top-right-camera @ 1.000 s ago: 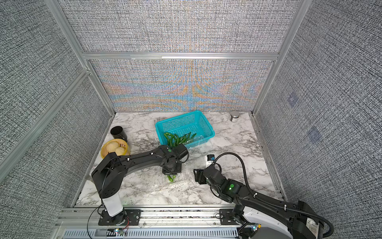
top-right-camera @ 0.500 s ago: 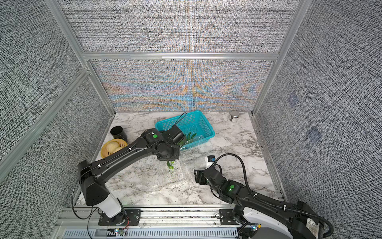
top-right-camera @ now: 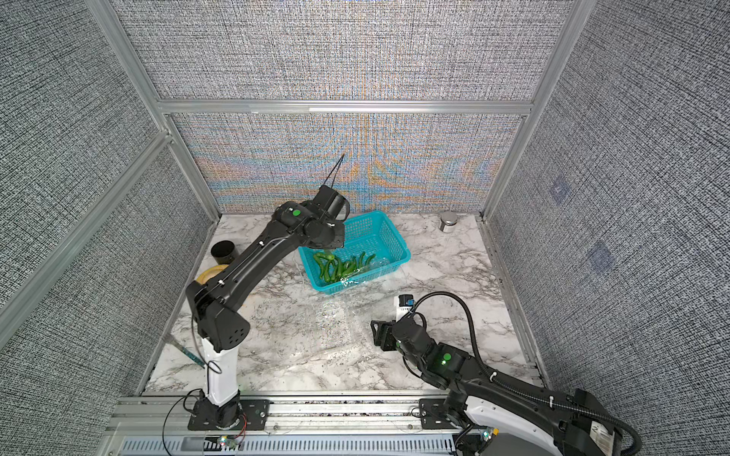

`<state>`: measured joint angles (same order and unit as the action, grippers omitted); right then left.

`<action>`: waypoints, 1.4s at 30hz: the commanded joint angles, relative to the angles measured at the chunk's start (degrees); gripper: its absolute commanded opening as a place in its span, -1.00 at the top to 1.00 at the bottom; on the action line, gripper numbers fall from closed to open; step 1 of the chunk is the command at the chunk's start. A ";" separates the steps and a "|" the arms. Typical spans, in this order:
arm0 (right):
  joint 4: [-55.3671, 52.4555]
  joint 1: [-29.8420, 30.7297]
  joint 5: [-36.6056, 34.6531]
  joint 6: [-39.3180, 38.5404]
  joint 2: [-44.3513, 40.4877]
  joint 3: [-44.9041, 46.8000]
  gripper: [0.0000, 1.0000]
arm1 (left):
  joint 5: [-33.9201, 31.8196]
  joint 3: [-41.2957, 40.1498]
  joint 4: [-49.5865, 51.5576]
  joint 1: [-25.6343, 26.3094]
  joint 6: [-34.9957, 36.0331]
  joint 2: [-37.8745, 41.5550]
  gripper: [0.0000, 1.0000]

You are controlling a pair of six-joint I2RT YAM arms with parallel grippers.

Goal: Take small green peppers out of containers
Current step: Place the green pepper in the basket, then reset both arms

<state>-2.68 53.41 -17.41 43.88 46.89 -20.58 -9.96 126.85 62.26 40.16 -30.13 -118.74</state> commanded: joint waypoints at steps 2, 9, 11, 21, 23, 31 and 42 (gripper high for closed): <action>-3.61 -0.21 -0.36 -1.88 -0.43 -2.16 -0.46 | 1.01 0.98 -6.93 -1.28 3.92 -6.08 1.00; -7.05 -0.93 -1.11 -2.55 -2.91 -3.05 -0.46 | 1.95 0.59 -9.79 -3.42 2.29 -12.37 0.22; -8.44 -1.49 -1.12 -2.98 -3.76 -3.39 -0.46 | 2.69 1.01 -9.25 -3.60 2.60 -12.01 -0.37; -15.36 -11.26 2.88 -11.13 -1.71 -11.39 -0.58 | -6.31 -6.36 -6.36 -3.69 1.99 3.83 -0.98; -16.61 -16.45 3.79 -15.14 -1.15 -13.58 -0.68 | -13.05 -19.09 -12.81 -3.89 1.58 14.37 -0.97; -7.05 -48.68 14.80 -26.69 4.63 -14.18 -0.84 | -40.53 -68.36 -40.51 -7.28 2.11 51.54 -1.00; 31.54 -50.76 4.29 -44.74 28.61 -4.37 -0.86 | -36.61 -93.77 -78.85 -17.24 24.51 49.23 -0.99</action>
<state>14.70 2.55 -10.94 4.75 70.63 -23.83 -49.06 32.64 -4.16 23.81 -11.66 -68.20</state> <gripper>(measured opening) 0.927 0.996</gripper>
